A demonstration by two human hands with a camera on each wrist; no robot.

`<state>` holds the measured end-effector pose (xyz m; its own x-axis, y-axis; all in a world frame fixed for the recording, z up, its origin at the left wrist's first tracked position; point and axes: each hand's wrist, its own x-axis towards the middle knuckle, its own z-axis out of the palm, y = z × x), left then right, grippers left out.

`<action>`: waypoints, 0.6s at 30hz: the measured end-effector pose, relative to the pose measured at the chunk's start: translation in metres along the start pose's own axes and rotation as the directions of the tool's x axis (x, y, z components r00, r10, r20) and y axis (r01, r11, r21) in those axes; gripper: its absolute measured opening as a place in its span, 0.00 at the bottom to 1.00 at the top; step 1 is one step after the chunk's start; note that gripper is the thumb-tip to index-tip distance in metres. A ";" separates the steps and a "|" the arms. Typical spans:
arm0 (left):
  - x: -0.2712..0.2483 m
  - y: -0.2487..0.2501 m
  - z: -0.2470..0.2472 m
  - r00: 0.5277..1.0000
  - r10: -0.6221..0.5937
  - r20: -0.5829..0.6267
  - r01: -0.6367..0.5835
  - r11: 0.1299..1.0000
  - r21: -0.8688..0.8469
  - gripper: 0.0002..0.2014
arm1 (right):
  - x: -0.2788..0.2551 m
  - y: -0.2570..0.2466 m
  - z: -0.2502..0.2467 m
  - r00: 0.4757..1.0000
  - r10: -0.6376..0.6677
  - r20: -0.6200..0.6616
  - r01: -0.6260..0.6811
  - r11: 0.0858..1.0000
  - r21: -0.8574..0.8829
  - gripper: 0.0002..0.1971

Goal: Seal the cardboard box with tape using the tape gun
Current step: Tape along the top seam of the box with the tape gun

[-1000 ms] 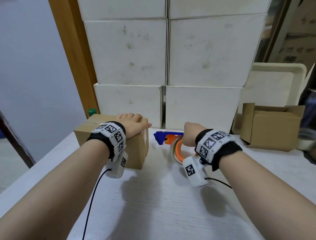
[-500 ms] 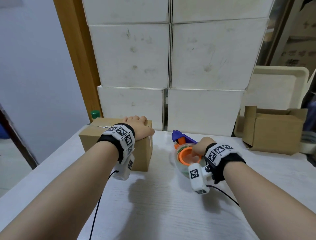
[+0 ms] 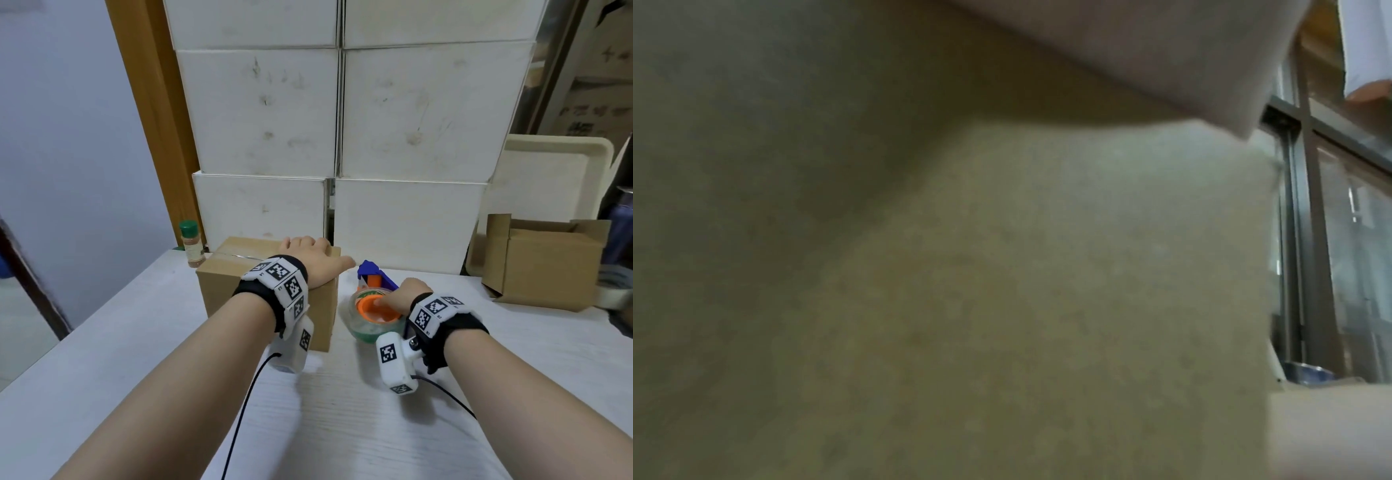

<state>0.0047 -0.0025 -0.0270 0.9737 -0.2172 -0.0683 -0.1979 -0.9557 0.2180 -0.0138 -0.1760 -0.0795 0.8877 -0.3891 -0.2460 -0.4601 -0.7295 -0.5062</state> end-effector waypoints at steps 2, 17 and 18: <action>-0.001 0.007 -0.001 1.000 0.020 0.011 -0.020 0.998 -0.056 0.37 | 0.001 -0.004 -0.006 0.998 -0.032 -0.057 0.035 0.998 0.054 0.21; -0.012 0.009 -0.025 0.914 -0.261 -0.311 -0.131 0.535 -0.835 0.18 | -0.001 -0.024 -0.005 0.937 -0.283 -0.205 0.337 0.885 0.320 0.22; -0.012 0.000 -0.027 0.902 -0.284 -0.325 -0.111 0.576 -0.810 0.19 | -0.001 -0.025 -0.005 0.936 -0.286 -0.206 0.340 0.887 0.312 0.22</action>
<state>-0.0043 0.0055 0.0006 0.9711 0.1399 0.1933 -0.1308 -0.3659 0.9214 -0.0037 -0.1605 -0.0625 0.9589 -0.2710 0.0847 -0.1008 -0.6037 -0.7908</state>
